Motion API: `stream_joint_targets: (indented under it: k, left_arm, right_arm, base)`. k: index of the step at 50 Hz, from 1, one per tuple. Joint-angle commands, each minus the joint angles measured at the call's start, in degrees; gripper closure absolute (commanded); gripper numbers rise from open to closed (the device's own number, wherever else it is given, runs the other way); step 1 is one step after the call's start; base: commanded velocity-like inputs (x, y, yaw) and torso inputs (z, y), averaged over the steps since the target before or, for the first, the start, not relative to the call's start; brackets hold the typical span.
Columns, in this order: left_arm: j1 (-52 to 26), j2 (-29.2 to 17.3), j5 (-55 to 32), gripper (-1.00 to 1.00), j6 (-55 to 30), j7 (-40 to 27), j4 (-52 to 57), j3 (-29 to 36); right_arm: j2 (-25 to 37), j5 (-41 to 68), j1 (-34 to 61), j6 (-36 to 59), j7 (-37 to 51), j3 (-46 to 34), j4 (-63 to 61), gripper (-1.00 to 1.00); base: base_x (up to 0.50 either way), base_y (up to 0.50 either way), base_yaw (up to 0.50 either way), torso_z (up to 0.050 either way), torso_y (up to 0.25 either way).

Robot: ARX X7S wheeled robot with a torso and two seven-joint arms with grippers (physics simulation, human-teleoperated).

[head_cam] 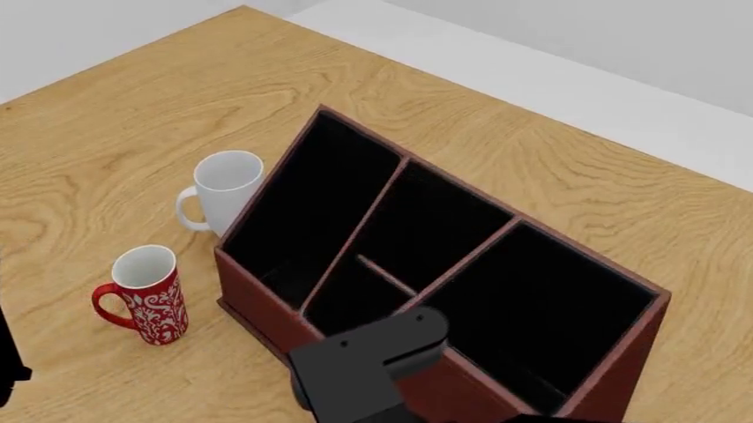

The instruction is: Pick up the book and place it in the right compartment of the caddy.

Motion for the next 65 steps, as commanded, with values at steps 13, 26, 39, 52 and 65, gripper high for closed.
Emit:
stream_joint_targets:
  k: [13, 26, 39, 52, 65]
  left_arm:
    - [0.17, -0.38, -0.92, -1.0, 0.39, -0.27, 0.11, -0.5]
    - [0.44, -0.69, -1.74, -1.0, 0.45, -0.49, 0.48, -0.99]
    - [0.53, -0.78, -1.81, -1.0, 0.77, -0.47, 0.31, -0.77]
    - [0.62, -0.99, -1.73, -1.0, 0.81, -0.65, 0.61, -0.43]
    - [0.87, -1.3, -2.2, -1.0, 0.87, -0.85, 0.93, -0.66]
  right_arm:
    - [-1.62, -9.01, -3.51, 3.48, -8.87, -2.02, 5.0, -1.0]
    - [-2.35, -12.48, -5.38, 4.18, -11.73, -2.82, 5.52, -1.0]
    - [-2.5, -18.38, -8.26, 4.5, -16.66, -3.02, 7.38, -1.0]
    - [-2.9, -23.73, -11.15, 4.5, -22.39, -3.49, 9.54, -1.0]
    - [-3.27, -26.04, -12.43, 4.5, -25.46, -4.2, 11.24, -1.0]
  base:
    - [0.0, 0.0, 0.0, 0.0, 0.0]
    - [0.0, 0.0, 0.0, 0.0, 0.0]
    - [0.0, 0.0, 0.0, 0.0, 0.0]
    - [0.0, 0.0, 0.0, 0.0, 0.0]
    - [0.0, 0.0, 0.0, 0.0, 0.0]
